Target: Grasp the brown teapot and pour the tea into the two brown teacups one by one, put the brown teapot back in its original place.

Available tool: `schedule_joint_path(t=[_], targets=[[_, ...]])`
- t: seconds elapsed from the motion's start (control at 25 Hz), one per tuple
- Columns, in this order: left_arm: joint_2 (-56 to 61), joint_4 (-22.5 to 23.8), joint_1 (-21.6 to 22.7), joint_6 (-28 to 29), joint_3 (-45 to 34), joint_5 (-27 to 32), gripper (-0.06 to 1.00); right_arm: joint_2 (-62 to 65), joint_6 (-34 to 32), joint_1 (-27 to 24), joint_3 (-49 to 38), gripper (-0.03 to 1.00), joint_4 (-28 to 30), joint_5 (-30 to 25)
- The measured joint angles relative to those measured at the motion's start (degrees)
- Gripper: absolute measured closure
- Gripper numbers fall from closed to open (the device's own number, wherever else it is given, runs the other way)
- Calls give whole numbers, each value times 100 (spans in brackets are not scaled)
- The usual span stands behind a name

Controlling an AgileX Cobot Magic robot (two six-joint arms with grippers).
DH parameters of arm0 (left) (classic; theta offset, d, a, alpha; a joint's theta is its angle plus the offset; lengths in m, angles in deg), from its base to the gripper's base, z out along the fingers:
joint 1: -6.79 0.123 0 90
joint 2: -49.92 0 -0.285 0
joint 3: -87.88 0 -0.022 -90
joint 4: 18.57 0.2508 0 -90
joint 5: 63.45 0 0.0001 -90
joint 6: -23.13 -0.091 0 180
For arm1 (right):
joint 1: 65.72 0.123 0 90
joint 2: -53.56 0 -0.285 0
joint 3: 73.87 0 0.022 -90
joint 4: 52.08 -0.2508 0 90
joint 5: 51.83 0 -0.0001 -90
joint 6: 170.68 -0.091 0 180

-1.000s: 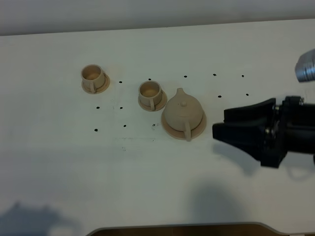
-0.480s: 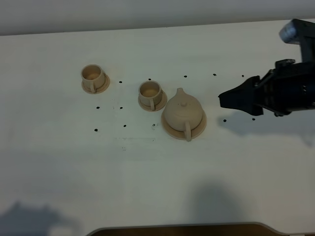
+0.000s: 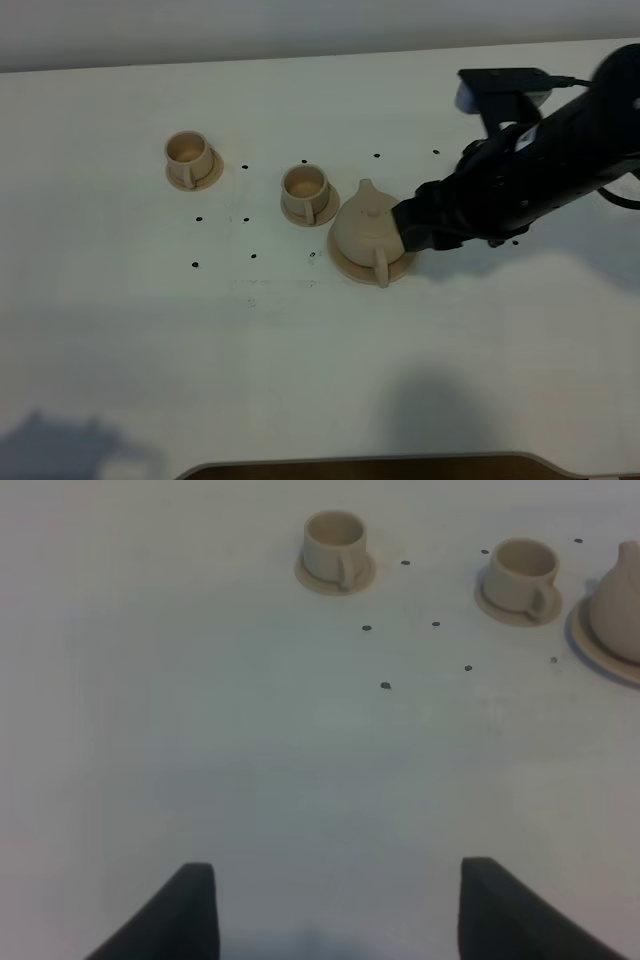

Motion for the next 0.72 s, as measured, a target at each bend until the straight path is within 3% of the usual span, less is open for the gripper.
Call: schedule_joint_path(t=[0.16,0.48,0.72], targets=[[0,0,0,0,0,0,40,-407,-891,380,365,50,675,-257],[0,0,0,0,0,0,40,-1295,-1449,731,1283,50,859,-811],[0,0,0,0,0,0,40,-1872,-2128,793,2046,50,1376,-1333]])
